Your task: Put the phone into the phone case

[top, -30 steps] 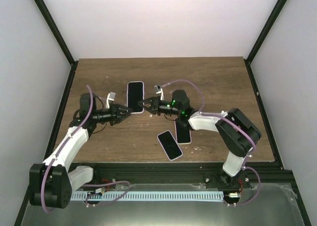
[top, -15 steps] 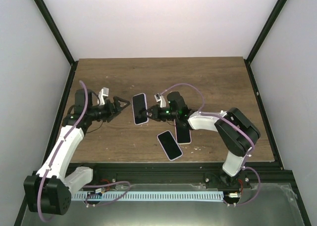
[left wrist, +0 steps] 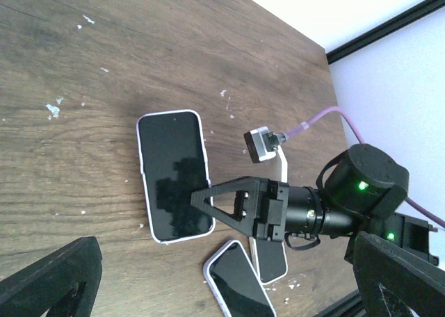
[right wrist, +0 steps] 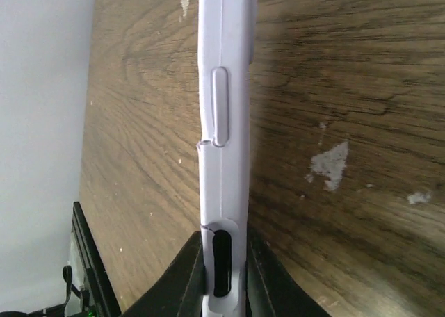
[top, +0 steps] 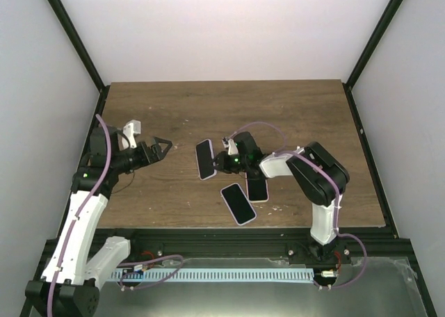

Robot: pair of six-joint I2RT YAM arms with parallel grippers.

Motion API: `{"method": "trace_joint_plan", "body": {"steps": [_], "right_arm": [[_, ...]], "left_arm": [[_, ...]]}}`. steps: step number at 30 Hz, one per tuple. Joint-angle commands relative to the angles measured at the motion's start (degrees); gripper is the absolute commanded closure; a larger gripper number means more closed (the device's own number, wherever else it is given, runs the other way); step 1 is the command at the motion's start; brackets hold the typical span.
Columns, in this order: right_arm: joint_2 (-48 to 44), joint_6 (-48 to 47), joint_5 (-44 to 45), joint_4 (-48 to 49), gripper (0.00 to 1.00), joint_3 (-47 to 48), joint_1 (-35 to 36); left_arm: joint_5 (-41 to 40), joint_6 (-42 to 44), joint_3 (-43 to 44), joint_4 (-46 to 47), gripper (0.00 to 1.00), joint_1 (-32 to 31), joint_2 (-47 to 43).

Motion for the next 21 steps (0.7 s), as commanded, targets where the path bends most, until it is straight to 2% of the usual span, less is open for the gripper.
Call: {"method": "trace_joint_plan", "body": {"steps": [1,3,7,12,14,17,21], "right_arm": [[1.2,0.2,-0.6,5.2,0.87,2.0,-0.6],[1.8,0.3,0.1,4.8,0.83,1.9,-0.7],[1.4,-0.4,2.7,1.9,0.61,1.7,-1.1],[-3.0,-2.9,4.6,-0.9,0.41,0.4,-1.9],[-5.6,-4.7,6.0,-3.2,0.30,0.2,-2.1],[-10.3,-7.5,8.1,-7.1,0.01,-0.3,-2.4],[-17.0,-11.6,10.9,-12.4,0.00,-0.8,-3.0]], "left_arm": [[-1.6,1.9,1.1,-1.8,0.00,0.0,-1.3],[-1.5,1.7,0.8,-1.1,0.00,0.0,-1.8],[-1.4,0.6,0.1,0.0,0.00,0.0,-2.2],[-0.8,2.3,0.5,-0.5,0.00,0.0,-1.6],[-2.4,2.4,0.9,-1.0,0.00,0.1,-1.2],[-3.6,3.3,2.2,-1.4,0.00,0.0,-0.7],[-5.1,4.1,3.0,-0.3,0.00,0.2,-1.3]]}}
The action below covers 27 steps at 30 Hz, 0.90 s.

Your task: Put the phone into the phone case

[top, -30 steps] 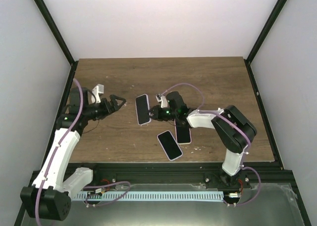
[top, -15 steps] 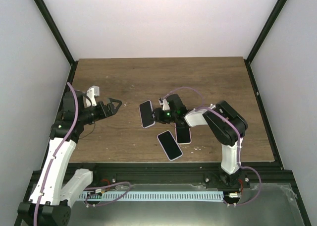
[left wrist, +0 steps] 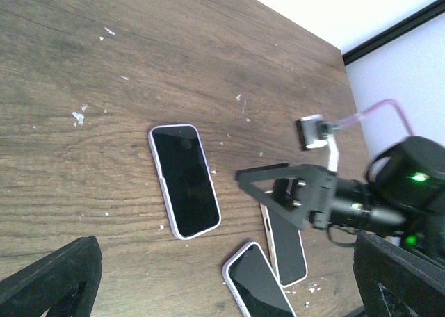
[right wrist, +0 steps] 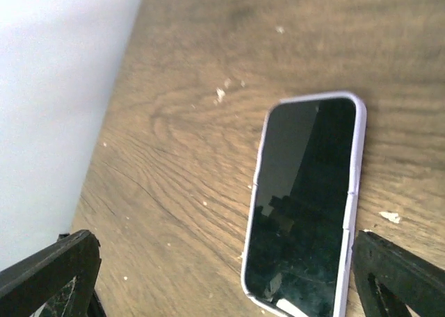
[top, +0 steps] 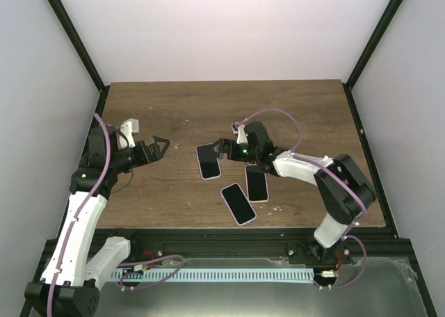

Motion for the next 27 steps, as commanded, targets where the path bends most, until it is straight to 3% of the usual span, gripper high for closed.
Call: {"method": "trace_joint_plan", "body": {"steps": [1,6,13,27], "right_arm": [[-7.9,-6.7,4.8,-7.2,0.00,0.1,-0.7],[-15.2,-10.5,8.3,-17.5,0.00,3.0,-1.0],[-29.2,-16.6,20.0,-31.2,0.00,7.5,-1.8],[-48.1,-12.0,21.5,-35.2,0.00,2.8,-1.8]], "left_arm": [[-1.7,2.3,2.3,1.2,0.00,0.2,-1.0],[0.1,3.5,4.8,-0.2,0.00,0.3,-0.5],[-10.6,7.6,9.0,-3.1,0.00,0.3,-4.4],[-4.1,3.4,4.0,5.8,0.00,0.3,-14.3]]}}
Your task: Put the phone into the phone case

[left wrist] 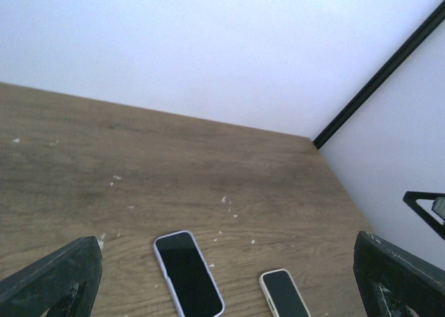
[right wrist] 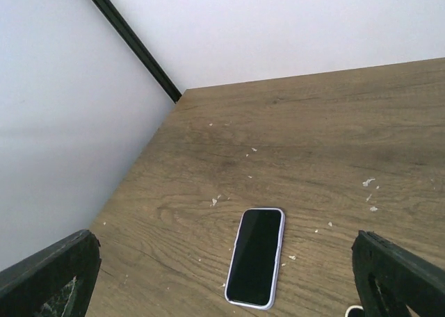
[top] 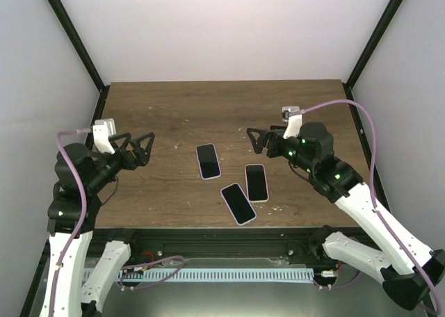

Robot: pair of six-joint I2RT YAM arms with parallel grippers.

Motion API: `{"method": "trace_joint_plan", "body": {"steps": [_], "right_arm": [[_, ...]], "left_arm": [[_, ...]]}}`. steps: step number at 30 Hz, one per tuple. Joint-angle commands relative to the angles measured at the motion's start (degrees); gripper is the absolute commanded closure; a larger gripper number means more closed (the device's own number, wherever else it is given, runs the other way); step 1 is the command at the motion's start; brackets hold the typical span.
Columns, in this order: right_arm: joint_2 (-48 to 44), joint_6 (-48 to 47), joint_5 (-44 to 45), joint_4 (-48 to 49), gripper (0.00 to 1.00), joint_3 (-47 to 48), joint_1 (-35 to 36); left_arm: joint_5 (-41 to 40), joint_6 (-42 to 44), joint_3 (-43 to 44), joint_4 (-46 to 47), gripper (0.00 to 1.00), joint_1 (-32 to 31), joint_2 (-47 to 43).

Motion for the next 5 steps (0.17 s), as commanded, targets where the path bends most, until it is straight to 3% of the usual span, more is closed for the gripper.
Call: {"method": "trace_joint_plan", "body": {"steps": [1,5], "right_arm": [[-3.6,3.3,0.1,-1.3,0.00,-2.9,-0.3],[-5.7,5.0,-1.3,0.6,0.00,-5.7,-0.3]], "left_arm": [[1.3,-2.1,-3.2,2.7,0.00,0.3,-1.3],[1.3,-3.5,-6.3,3.5,0.00,0.2,-1.9]]}}
